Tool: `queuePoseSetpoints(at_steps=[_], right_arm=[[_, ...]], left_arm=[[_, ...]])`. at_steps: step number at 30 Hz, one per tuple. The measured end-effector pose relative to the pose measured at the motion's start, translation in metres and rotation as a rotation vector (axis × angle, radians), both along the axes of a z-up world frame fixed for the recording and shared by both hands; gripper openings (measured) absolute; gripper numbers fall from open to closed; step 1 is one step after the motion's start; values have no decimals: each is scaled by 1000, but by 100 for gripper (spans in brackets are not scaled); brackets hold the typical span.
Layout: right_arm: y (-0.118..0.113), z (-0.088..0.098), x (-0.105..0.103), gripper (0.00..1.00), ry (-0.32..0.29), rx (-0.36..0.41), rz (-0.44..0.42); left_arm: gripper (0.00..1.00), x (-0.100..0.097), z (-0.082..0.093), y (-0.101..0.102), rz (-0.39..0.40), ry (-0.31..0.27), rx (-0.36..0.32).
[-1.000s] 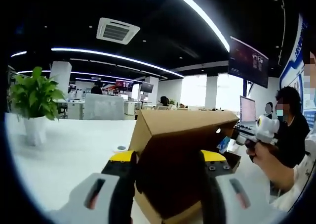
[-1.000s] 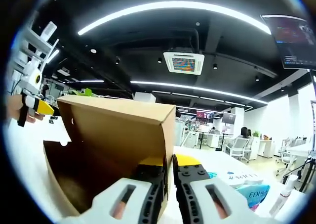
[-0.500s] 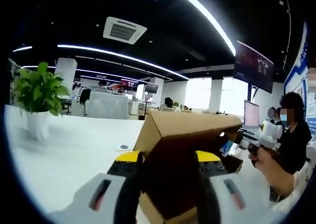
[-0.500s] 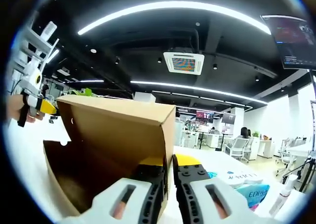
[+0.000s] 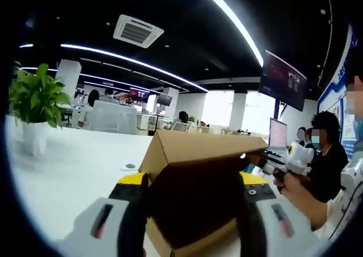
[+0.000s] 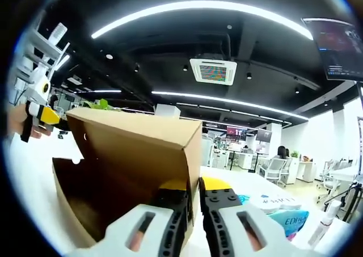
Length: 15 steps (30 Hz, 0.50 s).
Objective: Operate the shoe box by opening the lid, removing the specified soft item, and placing it in the target area until the item is outside and the box remains undamaged.
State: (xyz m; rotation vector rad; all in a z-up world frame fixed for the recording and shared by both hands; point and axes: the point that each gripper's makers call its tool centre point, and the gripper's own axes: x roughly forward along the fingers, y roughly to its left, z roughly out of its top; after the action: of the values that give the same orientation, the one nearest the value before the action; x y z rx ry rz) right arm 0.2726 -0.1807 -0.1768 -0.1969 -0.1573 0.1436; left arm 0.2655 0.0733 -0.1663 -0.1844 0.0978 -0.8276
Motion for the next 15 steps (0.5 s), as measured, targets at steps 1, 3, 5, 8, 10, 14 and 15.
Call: queuePoseSetpoints(at_steps=[1,3,5,8,10,14,15], right_arm=[[-1,0,0,5,2,0,1],[-1,-1,0,5,5,0,4],[-1,-1,-1,5,5,-2,5],[0,-3,0,5,8,-12,6],[0,-4,-1,4,10,-17,6],[-2,-3,1,4,9,-21,-1],[-1,-3,1,4,10,-22,-2]], left_arm=[[65,-1,-1,0,-1,1,4],[65,-2,-2,-1,-1,1,13],[65,-3,-3,-1,-1,3,11],[64,-4,-2,0,9,-3,6],[63,-6,2,1,14,-10,3],[64,-6,2,-1,22,-18,27],[64,-6,1,0,28,-19,32]])
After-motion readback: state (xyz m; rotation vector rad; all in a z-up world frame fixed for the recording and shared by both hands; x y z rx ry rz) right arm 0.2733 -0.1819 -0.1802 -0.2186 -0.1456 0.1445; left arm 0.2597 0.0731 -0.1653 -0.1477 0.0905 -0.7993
